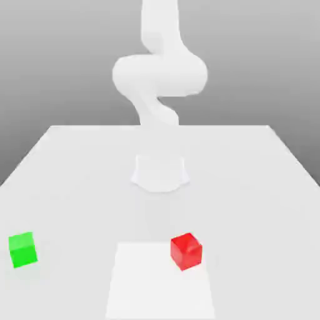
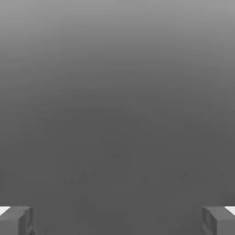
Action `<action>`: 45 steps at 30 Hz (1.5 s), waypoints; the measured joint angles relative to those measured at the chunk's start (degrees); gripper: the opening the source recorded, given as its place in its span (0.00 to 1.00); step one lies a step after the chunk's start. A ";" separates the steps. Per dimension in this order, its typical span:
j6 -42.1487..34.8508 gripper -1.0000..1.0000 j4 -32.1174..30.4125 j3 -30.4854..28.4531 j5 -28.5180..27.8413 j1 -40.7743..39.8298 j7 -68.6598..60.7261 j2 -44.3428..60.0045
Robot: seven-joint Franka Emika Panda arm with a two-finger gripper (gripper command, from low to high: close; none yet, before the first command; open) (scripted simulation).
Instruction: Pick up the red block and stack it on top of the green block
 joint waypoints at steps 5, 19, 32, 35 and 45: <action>6.80 0.50 -7.54 -0.88 0.52 2.92 -4.91 10.06; 27.71 0.50 -27.49 -0.21 -0.24 8.26 -16.87 40.78; 38.50 0.00 -26.26 0.33 -0.18 7.92 -17.17 53.54; 34.31 0.00 -26.95 0.30 -0.38 7.91 -17.05 48.65; 21.66 0.00 -21.55 -7.80 0.97 -7.70 -26.13 41.76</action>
